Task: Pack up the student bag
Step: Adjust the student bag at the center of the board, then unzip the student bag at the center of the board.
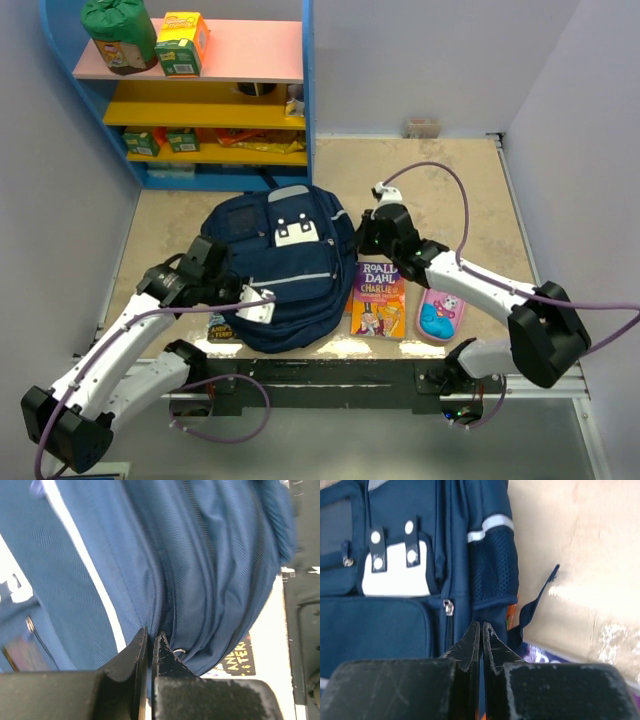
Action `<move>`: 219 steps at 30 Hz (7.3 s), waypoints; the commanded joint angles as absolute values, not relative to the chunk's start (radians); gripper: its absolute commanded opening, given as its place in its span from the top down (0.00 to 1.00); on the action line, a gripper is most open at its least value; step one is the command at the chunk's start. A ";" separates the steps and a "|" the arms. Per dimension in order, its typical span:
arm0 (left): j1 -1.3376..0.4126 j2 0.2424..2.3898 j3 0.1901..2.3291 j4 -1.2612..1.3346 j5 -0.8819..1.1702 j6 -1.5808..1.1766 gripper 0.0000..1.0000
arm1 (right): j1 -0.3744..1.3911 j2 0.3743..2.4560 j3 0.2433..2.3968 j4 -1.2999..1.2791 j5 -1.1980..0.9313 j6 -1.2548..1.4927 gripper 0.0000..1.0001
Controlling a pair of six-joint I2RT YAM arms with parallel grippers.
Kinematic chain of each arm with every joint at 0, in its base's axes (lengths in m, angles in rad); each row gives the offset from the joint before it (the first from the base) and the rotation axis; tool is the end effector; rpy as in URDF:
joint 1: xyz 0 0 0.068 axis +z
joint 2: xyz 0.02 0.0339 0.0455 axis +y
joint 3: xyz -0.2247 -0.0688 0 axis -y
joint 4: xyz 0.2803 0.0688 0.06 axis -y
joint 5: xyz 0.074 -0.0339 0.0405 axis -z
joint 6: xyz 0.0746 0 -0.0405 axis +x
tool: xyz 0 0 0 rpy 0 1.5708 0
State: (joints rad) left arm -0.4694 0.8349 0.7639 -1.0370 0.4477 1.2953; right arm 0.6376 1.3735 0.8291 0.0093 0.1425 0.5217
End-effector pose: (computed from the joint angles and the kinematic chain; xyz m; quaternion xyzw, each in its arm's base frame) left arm 0.1781 -0.1265 0.1936 0.7652 0.5637 -0.1082 0.2915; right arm 0.3068 0.2141 0.1646 -0.0150 0.8673 0.2187 0.4470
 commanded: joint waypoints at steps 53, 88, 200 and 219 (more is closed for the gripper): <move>-0.905 0.964 0.749 -0.450 0.069 0.597 1.00 | 0.687 1.621 0.940 0.173 -0.051 0.535 0.62; -0.847 0.888 0.640 -0.551 0.222 0.704 1.00 | 0.701 1.523 0.873 0.149 -0.086 0.116 0.60; -0.718 1.304 1.046 -0.299 0.136 0.167 1.00 | 0.936 0.888 0.344 0.779 -0.252 0.551 1.00; -0.710 1.514 1.299 -0.376 0.316 0.057 1.00 | 1.391 1.299 0.646 0.624 0.056 0.150 1.00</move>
State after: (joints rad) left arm -0.7528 1.4967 1.2118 -0.6552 0.4099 0.1123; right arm 1.2602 1.2739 0.5655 0.5404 0.1112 0.2070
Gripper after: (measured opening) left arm 0.052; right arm 0.030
